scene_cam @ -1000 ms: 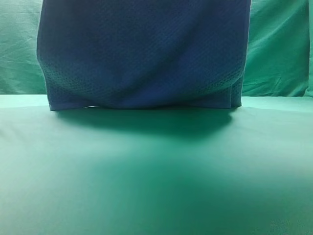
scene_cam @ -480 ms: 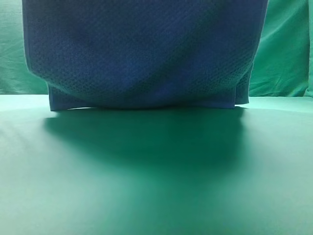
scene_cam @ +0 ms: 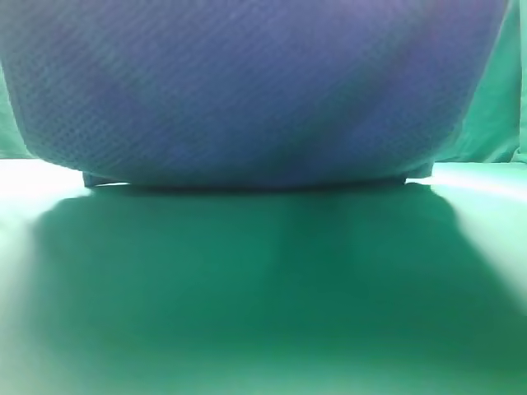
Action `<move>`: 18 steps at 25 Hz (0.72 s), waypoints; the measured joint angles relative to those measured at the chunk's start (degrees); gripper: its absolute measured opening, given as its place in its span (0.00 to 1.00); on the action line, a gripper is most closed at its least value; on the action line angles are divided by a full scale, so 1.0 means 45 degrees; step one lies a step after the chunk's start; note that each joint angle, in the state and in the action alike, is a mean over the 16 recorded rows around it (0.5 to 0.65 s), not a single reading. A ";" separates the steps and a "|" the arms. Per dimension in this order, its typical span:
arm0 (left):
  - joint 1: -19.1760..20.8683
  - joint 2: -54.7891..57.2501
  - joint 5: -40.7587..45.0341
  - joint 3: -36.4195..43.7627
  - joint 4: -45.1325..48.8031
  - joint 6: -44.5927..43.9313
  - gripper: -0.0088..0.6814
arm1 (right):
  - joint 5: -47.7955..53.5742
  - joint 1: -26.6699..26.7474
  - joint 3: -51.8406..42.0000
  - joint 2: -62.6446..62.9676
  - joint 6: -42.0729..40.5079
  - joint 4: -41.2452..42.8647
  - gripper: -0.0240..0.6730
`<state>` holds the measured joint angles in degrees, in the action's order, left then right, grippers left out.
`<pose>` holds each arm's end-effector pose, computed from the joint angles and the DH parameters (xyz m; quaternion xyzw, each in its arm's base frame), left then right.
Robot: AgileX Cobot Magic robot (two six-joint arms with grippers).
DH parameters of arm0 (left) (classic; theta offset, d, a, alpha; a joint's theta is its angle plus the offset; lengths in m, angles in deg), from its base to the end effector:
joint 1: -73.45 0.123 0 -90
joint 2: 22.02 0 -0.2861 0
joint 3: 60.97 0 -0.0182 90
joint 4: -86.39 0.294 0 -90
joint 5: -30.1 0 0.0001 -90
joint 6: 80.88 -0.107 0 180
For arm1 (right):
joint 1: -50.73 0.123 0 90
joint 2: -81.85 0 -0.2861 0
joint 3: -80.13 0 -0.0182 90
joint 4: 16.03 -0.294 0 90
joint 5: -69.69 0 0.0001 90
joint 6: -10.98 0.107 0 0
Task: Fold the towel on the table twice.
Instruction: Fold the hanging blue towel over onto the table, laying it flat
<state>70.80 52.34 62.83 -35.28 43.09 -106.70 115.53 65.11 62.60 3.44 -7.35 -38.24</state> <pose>0.2946 -0.0534 0.3079 0.0112 0.8758 -0.2261 0.4263 0.2868 0.1035 0.3125 -0.1828 0.9126 0.1633 0.3271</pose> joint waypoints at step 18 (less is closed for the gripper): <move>-0.0228 -0.3324 0.0099 0.5866 -0.1484 -0.0557 0.01 | -0.0085 0.0610 -0.4800 0.2089 -0.0449 -0.0948 0.03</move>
<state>69.77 37.39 63.27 -8.88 36.42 -109.21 115.15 67.85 41.00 12.84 -9.37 -42.51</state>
